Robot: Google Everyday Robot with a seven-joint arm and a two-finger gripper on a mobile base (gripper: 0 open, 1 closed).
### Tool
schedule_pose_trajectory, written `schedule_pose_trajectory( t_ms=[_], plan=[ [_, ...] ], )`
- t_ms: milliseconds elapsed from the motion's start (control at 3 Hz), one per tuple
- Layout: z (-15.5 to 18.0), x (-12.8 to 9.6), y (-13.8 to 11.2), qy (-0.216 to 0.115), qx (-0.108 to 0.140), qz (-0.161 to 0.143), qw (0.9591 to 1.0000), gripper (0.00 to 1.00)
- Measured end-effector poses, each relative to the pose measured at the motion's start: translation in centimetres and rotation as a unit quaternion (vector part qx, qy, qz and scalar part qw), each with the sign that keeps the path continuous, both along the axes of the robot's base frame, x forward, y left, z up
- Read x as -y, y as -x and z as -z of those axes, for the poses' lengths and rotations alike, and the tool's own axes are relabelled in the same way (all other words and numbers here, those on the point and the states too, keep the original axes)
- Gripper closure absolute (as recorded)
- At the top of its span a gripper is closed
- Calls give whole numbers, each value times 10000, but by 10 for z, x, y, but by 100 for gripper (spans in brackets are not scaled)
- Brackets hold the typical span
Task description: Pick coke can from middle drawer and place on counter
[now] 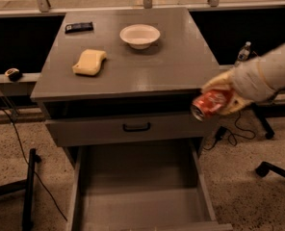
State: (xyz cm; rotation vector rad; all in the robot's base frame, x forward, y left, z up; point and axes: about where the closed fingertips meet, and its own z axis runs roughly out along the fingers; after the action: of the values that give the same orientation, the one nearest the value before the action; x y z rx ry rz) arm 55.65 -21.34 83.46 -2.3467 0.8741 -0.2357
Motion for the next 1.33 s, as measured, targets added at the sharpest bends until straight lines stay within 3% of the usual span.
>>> schedule_pose_trajectory(
  t_ms=[333, 667, 1000, 1333],
  plan=[
    [-26, -31, -25, 0, -365, 347, 9987, 100],
    [-38, -54, -48, -264, -993, 765, 9918, 100],
    [-39, -86, -73, -760, -1895, 1165, 9720, 96],
    [-41, -105, -83, -1041, -2230, 1341, 9599, 73]
  ],
)
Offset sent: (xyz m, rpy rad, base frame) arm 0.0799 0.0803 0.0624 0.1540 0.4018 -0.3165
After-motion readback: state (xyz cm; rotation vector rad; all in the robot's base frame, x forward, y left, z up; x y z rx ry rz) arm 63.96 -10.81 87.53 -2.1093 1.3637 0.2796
